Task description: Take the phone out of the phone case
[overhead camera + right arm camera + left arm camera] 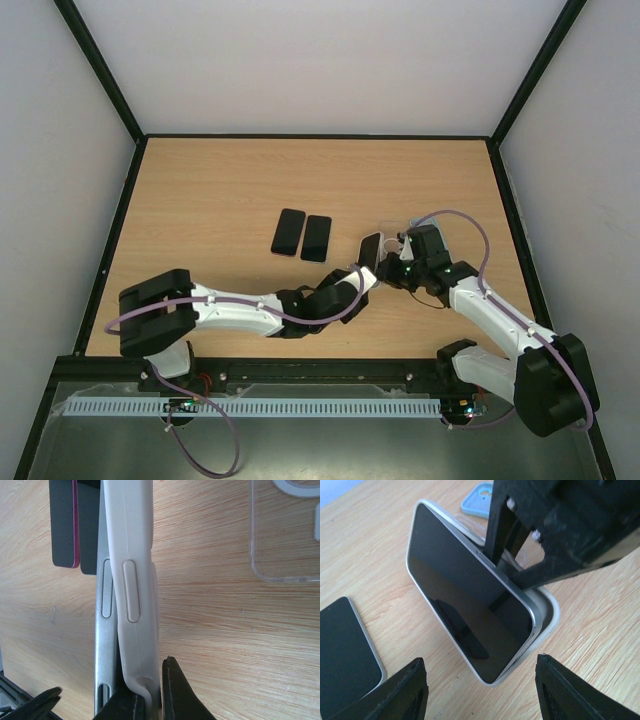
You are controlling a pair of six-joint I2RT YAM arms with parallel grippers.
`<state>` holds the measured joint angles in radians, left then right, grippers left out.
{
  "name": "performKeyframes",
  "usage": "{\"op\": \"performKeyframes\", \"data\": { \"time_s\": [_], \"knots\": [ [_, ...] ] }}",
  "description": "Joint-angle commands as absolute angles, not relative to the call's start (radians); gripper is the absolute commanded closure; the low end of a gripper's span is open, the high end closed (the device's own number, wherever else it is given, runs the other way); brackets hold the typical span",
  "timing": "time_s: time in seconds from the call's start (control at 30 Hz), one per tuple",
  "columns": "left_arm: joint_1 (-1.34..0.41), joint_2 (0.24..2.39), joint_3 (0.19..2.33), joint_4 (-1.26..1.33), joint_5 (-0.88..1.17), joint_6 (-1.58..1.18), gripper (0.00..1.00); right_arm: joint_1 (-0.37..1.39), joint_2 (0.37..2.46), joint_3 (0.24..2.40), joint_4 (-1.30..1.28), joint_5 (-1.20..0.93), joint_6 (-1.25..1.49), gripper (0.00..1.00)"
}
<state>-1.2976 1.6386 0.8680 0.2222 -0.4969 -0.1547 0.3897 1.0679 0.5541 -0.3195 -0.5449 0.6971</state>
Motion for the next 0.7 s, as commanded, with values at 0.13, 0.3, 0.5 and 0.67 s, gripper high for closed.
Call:
{"op": "performKeyframes", "data": {
  "time_s": [0.13, 0.3, 0.5, 0.67],
  "knots": [
    [-1.304, 1.678, 0.904, 0.289, -0.494, -0.113, 0.41, 0.385, 1.031, 0.524, -0.235, -0.578, 0.696, 0.98],
    [-1.292, 1.682, 0.909, 0.307, -0.453, -0.084, 0.39, 0.385, 1.032, 0.518, -0.222, -0.586, 0.699, 0.98],
    [-1.281, 1.702, 0.931, 0.303, -0.410, -0.069, 0.39, 0.385, 1.037, 0.517, -0.219, -0.593, 0.700, 0.98],
    [-1.272, 1.728, 0.952, 0.254, -0.530, -0.093, 0.44, 0.385, 1.030, 0.514, -0.219, -0.604, 0.694, 0.98]
  ]
}}
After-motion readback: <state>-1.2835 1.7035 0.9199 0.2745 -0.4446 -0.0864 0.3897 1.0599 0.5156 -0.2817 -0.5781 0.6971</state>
